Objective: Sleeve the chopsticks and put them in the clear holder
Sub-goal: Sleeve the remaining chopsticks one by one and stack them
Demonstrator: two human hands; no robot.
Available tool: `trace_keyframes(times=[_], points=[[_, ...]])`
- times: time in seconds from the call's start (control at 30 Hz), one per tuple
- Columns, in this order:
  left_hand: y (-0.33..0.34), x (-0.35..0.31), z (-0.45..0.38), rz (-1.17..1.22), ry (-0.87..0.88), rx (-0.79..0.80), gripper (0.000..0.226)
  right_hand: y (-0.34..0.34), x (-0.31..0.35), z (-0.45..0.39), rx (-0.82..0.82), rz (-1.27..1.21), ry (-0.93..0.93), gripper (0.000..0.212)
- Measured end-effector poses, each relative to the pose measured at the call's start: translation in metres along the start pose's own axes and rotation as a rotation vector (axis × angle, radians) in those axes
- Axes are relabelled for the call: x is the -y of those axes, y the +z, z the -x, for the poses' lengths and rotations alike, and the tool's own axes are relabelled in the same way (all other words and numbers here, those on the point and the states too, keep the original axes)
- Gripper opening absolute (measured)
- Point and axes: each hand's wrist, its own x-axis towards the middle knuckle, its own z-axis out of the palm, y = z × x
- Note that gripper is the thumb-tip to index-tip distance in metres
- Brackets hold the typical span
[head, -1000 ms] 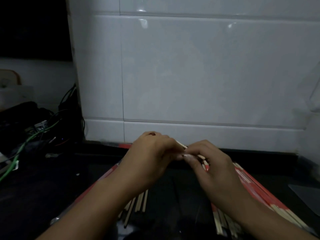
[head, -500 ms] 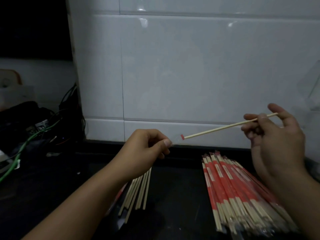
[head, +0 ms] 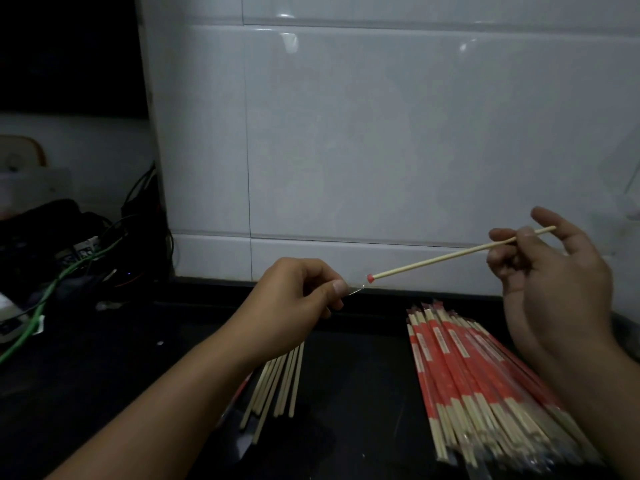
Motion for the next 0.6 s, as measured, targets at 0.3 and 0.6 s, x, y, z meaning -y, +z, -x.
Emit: trace_keyframes(times=[0.3,0.6], points=[[-0.0004,0.0008,0.0000,-0.040,-0.017,-0.006,0.015,-0.0010,0.0003,0.0002,-0.003,0.002,0.002,0.026],[0.0013,-0.0030,0.0032,0.016,-0.015,0.044,0.010,0.0012,-0.0002,0.0053,0.014,0.023,0.030,0.026]])
